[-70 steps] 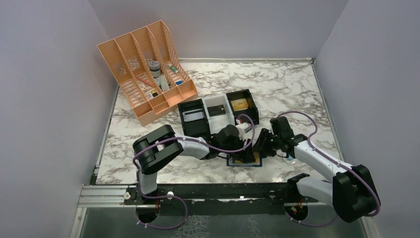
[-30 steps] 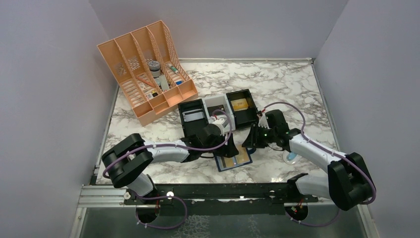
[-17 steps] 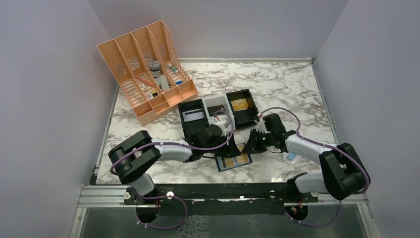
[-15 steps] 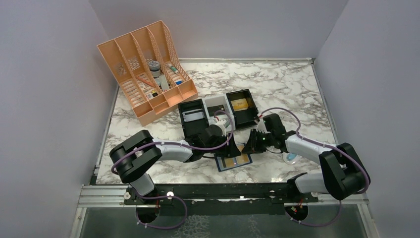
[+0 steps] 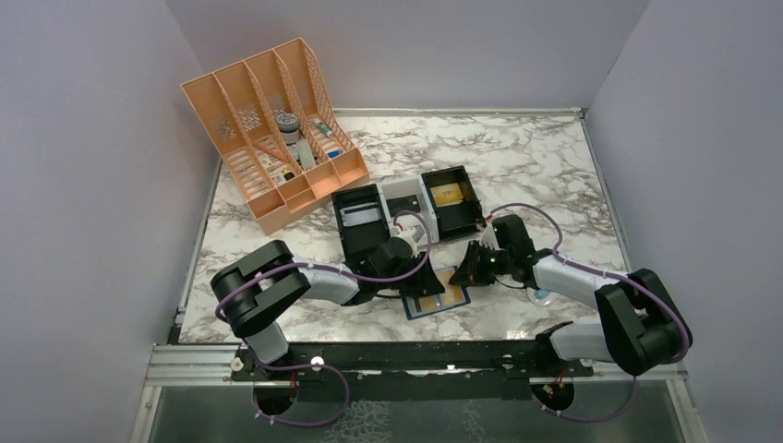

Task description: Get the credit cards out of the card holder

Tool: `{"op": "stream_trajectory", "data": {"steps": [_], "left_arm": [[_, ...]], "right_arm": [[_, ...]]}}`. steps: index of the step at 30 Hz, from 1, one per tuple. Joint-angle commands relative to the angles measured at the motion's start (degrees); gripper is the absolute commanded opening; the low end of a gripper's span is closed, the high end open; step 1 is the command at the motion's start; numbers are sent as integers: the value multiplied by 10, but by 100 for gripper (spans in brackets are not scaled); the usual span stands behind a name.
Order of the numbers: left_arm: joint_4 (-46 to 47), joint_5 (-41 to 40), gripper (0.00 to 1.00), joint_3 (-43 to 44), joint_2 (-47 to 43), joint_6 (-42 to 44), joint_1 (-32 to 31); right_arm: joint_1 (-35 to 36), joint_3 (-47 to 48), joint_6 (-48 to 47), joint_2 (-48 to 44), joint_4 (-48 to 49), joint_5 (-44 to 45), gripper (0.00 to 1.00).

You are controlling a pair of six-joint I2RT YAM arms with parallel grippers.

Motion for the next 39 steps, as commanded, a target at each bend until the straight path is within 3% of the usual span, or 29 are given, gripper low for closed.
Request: {"op": "stream_trajectory", "data": {"steps": [1,9,32,36,39], "left_arm": [[24,-16,41,-9,16,-36,0],[27,-29,37,0,51,-48,-4],[51,-61,10,-8,57,-74,-12],[51,-62,0,-15,50,-76,-13],[51,-64,0,-21,45,-78,-13]], "right_arm": [[2,-25,-13,10,-34,64,13],[2,-36,-5,10,-26,71,12],[2,-43,11,-2,-30,102,12],[2,-44,13,-2,-31,103,12],[2,-44,12,-1,-31,103,12]]}}
